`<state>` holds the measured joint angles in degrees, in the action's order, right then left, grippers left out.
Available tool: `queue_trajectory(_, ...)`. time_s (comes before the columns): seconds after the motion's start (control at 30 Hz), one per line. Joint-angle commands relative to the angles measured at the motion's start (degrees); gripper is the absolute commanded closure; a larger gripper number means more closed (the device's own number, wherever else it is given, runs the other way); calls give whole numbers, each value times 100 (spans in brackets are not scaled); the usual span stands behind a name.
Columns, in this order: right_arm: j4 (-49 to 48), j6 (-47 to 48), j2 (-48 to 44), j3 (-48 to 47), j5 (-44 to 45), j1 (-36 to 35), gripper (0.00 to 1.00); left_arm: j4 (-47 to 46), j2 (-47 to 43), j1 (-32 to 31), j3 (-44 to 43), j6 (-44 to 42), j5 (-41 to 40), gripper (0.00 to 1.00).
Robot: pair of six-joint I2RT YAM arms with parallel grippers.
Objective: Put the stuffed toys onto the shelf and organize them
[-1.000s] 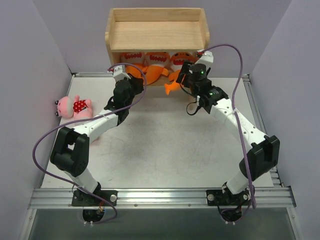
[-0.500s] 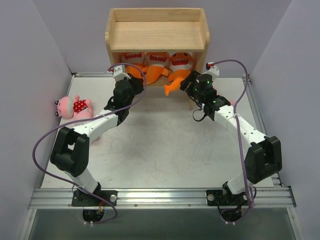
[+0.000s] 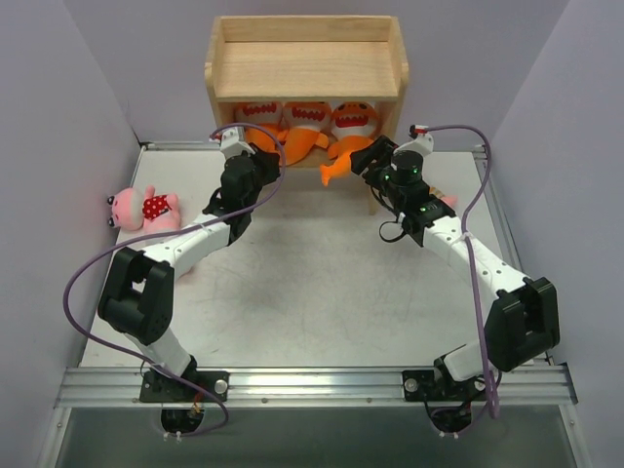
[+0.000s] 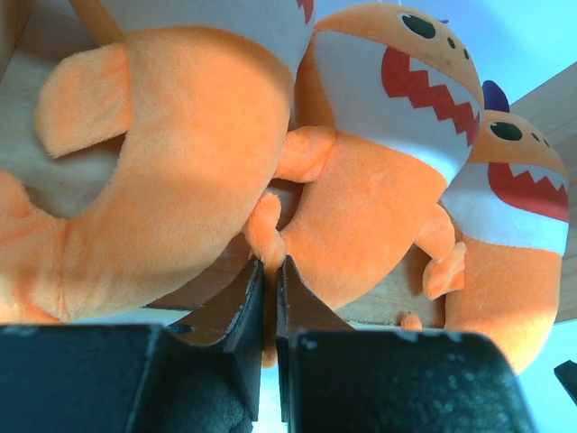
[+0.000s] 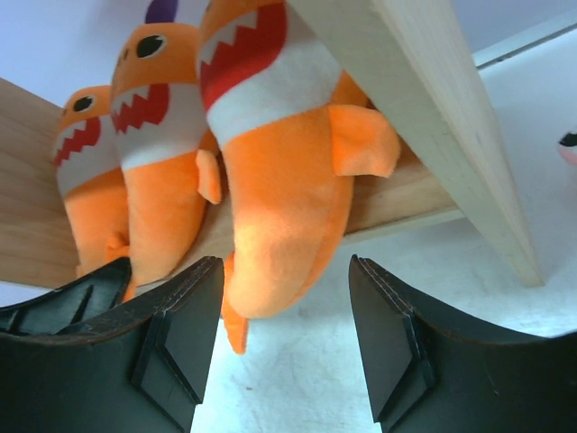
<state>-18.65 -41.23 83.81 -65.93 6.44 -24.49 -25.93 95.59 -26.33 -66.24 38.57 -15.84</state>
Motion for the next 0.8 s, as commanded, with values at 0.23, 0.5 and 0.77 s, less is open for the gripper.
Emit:
queue_trajectory(0.23,-701,-298,364,-104,-204,-65,49,-43,-243,-4,-135,-42,81,87)
queue_trajectory(0.5,-622,-245,636,-297,-143,-65,62,-52,-243,-4,-144,-16,125,87)
queue_trajectory(0.77,-675,-113,716,-543,59,-56,96,-43,-287,-4,-126,-25,133,86)
